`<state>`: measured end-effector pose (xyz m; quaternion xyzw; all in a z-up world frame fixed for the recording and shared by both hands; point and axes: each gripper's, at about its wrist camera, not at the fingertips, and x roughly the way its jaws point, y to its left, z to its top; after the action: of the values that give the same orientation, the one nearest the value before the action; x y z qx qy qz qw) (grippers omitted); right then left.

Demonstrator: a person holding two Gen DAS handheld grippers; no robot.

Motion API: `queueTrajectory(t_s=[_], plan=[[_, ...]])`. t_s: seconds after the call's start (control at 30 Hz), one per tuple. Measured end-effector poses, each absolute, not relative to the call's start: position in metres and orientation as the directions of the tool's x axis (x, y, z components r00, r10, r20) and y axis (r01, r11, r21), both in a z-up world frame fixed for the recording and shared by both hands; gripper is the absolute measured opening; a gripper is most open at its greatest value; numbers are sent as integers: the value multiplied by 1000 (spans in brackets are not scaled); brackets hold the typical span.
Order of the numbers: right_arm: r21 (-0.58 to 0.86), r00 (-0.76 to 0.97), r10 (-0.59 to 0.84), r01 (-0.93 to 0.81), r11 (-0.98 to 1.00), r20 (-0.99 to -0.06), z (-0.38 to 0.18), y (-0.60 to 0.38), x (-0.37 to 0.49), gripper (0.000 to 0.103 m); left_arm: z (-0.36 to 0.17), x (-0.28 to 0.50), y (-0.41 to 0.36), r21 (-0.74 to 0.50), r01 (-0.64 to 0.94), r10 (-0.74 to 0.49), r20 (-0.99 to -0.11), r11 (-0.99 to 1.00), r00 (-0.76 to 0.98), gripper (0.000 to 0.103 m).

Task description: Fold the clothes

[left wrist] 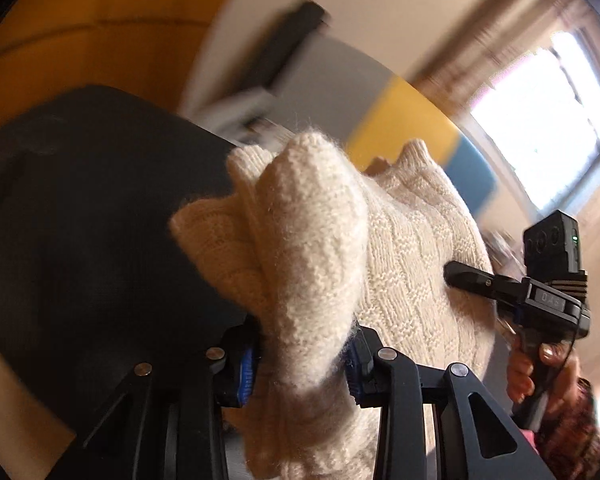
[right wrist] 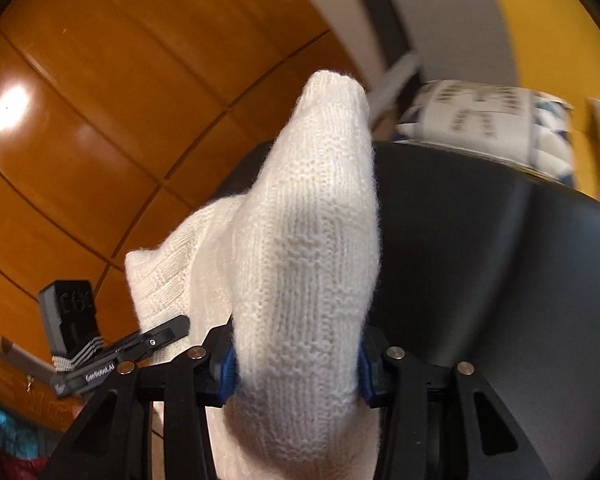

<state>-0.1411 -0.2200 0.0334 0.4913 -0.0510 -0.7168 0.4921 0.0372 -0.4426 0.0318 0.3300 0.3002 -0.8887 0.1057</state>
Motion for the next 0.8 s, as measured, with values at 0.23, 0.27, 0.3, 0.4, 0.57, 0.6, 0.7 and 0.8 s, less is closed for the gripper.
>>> queueTrajectory(t_s=[0.23, 0.27, 0.3, 0.4, 0.57, 0.6, 0.7, 0.8], plan=[[516, 48, -712, 724, -458, -700, -1, -361, -153, 45, -11, 53, -521, -451, 616, -173, -699, -646, -693, 36], [509, 59, -705, 733, -450, -707, -6, -381, -154, 45, -19, 54, -531, -455, 636, -183, -706, -624, -684, 36], [497, 64, -690, 741, -451, -721, -14, -398, -156, 45, -27, 54, -538, -456, 653, -191, -713, -604, -675, 36], [458, 67, -648, 762, -458, -759, -39, -431, -153, 45, -52, 54, -562, -459, 702, -213, -733, -544, -645, 36], [428, 77, -584, 759, -491, -808, -82, -456, -162, 49, -85, 56, -586, -468, 705, -200, -740, -532, -642, 37], [427, 79, -578, 757, -495, -812, -92, -452, -165, 51, -90, 56, -589, -473, 699, -193, -737, -536, -647, 39], [462, 97, -597, 735, -496, -796, -109, -442, -172, 59, -102, 55, -591, -488, 678, -174, -726, -550, -665, 54], [452, 76, -589, 721, -524, -805, -104, -427, -163, 67, -113, 56, -596, -526, 668, -147, -718, -526, -681, 73]])
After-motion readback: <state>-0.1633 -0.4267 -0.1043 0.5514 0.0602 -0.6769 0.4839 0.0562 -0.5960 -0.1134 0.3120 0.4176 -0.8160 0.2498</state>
